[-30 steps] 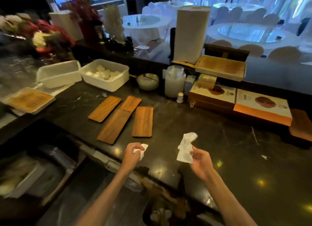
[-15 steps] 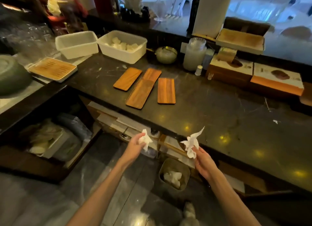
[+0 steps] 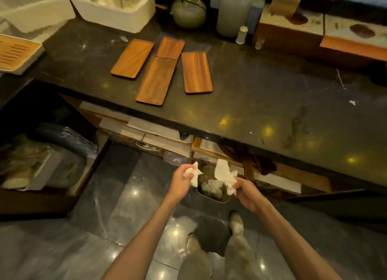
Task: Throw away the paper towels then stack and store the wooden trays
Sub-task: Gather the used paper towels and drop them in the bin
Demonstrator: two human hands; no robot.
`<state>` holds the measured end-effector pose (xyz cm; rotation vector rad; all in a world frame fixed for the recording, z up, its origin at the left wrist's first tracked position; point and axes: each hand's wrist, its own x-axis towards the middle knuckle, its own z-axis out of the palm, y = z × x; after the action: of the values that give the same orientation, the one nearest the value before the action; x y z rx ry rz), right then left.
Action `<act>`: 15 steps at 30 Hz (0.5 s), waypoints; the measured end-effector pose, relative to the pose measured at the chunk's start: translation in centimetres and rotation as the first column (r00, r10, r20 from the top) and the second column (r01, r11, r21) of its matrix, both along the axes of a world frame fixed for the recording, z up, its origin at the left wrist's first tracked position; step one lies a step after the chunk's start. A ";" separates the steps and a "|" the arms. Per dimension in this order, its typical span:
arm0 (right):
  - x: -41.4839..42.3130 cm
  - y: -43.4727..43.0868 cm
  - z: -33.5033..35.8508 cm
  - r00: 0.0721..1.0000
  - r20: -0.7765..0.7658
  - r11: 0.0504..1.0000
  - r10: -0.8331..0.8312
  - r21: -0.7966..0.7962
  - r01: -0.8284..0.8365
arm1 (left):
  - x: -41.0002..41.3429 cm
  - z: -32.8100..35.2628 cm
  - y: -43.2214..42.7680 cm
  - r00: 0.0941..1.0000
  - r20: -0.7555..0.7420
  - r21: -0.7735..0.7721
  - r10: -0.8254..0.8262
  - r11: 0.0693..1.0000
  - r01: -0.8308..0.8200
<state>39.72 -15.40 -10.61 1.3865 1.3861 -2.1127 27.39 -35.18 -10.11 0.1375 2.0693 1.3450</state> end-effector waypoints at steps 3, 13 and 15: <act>-0.3 0.6 -6.0 0.988 0.121 0.990 0.092 0.099 -0.104 | 0.5 -7.1 1.4 0.998 0.060 -0.052 -0.016 0.998 0.019; 1.0 3.3 -29.3 0.956 0.231 0.892 0.179 0.371 -0.256 | 0.6 -32.9 4.4 0.956 0.232 -0.008 0.182 0.983 -0.185; 1.1 4.2 -33.8 0.945 0.275 0.922 0.179 0.289 -0.259 | 0.8 -37.6 5.2 0.963 0.190 -0.043 0.190 0.982 -0.185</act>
<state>40.80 -11.24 -44.41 1.4634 1.7442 -1.5645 28.20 -29.93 -47.70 -0.1986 1.9722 1.3841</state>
